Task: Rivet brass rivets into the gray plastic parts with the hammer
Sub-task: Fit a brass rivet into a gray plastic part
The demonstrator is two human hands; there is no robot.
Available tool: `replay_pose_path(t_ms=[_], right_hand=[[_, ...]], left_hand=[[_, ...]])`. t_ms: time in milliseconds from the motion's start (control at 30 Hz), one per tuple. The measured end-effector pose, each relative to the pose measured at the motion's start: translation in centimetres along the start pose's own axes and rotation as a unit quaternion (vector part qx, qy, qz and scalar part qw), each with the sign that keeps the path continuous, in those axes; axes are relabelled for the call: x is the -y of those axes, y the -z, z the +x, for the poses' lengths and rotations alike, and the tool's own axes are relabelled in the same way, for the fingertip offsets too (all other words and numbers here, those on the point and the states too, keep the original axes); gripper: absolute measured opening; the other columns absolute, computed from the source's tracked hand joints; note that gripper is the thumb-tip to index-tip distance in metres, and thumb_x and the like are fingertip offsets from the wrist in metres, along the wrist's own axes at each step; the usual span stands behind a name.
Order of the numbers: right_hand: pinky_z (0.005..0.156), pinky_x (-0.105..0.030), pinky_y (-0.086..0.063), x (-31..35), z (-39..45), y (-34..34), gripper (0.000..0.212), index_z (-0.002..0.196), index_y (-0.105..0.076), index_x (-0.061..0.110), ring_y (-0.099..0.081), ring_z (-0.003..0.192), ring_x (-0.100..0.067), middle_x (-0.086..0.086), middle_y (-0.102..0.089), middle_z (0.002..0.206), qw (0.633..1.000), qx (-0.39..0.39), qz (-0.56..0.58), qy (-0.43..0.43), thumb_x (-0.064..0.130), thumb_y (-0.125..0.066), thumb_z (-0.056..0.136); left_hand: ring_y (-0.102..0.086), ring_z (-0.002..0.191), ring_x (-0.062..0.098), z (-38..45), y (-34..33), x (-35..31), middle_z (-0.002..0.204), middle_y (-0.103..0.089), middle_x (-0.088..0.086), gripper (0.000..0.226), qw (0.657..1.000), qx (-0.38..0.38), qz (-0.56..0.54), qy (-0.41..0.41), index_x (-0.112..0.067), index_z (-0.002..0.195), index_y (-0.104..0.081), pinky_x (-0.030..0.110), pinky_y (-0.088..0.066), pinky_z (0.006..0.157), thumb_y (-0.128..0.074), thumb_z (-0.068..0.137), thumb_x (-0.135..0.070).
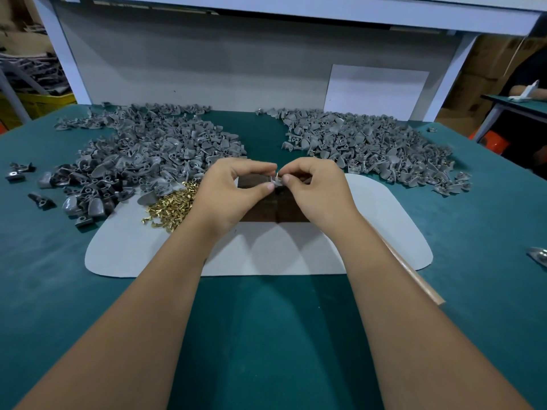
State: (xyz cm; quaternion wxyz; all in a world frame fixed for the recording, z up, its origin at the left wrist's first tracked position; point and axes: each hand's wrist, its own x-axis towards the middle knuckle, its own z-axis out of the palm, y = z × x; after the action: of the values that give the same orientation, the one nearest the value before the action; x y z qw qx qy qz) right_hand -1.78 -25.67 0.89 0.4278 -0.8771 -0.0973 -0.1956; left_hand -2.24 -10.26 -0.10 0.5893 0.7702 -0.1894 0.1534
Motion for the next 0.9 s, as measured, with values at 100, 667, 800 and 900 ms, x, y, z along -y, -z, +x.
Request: replay_pose_path(t_ms=[100,667,800,900], right_hand=[[0.074,-0.01,-0.044,0.0,0.0,0.0,0.015,0.094,-0.072,0.017,-0.059,0.079,-0.002,0.01,-0.067,0.084,1.0,0.002,0.01,-0.002,0.007,-0.063,0.088],[0.068,-0.005,-0.039,-0.2,0.0,-0.4,0.017,0.086,-0.072,0.021,-0.054,0.073,0.005,0.013,-0.062,0.079,0.999,-0.016,-0.028,0.036,0.005,-0.069,0.081],[0.08,-0.022,-0.044,-0.1,-0.1,-0.4,0.018,0.09,-0.071,0.019,-0.056,0.09,-0.012,0.01,-0.059,0.083,0.995,-0.035,-0.069,0.06,0.004,-0.066,0.081],[0.077,-0.03,-0.048,0.3,-0.5,-0.3,0.014,0.083,-0.069,0.019,-0.056,0.086,-0.015,0.009,-0.059,0.078,0.994,-0.047,-0.079,0.056,0.01,-0.061,0.077]], left_hand=[[-0.058,0.09,-0.01,0.2,0.0,0.4,0.09,-0.061,-0.013,0.026,0.998,-0.024,0.062,0.015,-0.013,0.104,-0.074,-0.003,-0.036,0.078,-0.077,0.08,-0.004],[-0.041,0.124,0.006,0.5,0.1,1.5,0.11,-0.066,-0.01,0.02,0.987,-0.015,0.158,0.001,-0.017,0.104,-0.077,0.013,-0.025,0.104,-0.076,0.084,-0.019],[-0.05,0.122,0.013,0.7,0.1,1.5,0.108,-0.071,-0.002,0.016,0.988,-0.023,0.153,-0.006,-0.011,0.096,-0.078,0.018,-0.031,0.106,-0.079,0.082,-0.019],[-0.063,0.109,0.021,0.6,0.1,1.2,0.099,-0.074,0.006,0.014,0.991,-0.023,0.129,-0.011,-0.007,0.088,-0.079,0.037,-0.044,0.103,-0.082,0.079,-0.018]])
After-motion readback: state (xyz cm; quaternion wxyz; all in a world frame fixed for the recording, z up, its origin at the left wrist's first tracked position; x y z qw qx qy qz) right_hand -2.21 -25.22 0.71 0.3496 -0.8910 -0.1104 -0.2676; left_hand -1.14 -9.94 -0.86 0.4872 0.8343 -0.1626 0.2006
